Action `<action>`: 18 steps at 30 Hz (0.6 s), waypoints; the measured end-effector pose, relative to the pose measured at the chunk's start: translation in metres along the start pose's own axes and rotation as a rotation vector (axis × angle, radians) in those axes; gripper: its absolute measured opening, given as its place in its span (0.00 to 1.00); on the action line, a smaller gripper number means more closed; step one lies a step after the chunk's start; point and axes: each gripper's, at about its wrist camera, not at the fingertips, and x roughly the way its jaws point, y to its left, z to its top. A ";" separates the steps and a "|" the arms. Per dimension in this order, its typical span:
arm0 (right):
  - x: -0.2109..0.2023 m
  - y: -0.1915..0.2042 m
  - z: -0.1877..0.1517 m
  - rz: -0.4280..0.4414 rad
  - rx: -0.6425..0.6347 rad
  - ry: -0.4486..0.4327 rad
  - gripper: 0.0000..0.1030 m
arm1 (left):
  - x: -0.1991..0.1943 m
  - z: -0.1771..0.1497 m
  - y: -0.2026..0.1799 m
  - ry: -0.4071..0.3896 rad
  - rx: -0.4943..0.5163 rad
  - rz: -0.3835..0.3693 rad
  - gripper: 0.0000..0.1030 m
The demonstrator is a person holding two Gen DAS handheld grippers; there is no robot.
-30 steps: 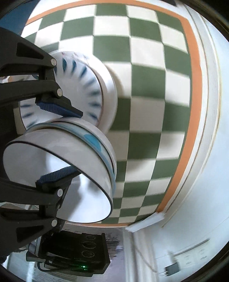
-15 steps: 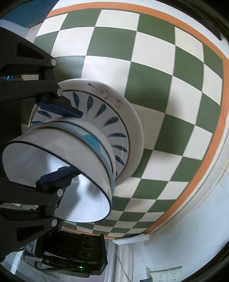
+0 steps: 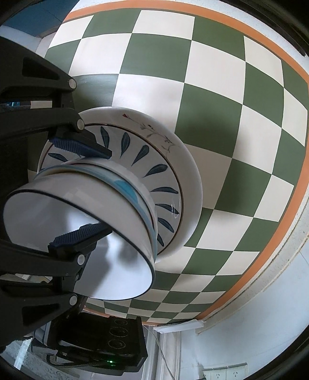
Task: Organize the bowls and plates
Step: 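Carry the bowl stack over the plates and lower it onto the blue-striped plate, then open both tools and withdraw them from the bowl stack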
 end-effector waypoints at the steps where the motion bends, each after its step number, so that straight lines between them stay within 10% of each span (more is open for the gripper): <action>1: 0.000 0.001 0.000 -0.002 -0.001 0.000 0.51 | 0.000 0.000 0.001 0.000 -0.001 -0.001 0.52; 18: -0.007 0.005 -0.002 -0.037 0.002 -0.032 0.51 | -0.004 -0.006 0.001 -0.009 0.044 0.032 0.51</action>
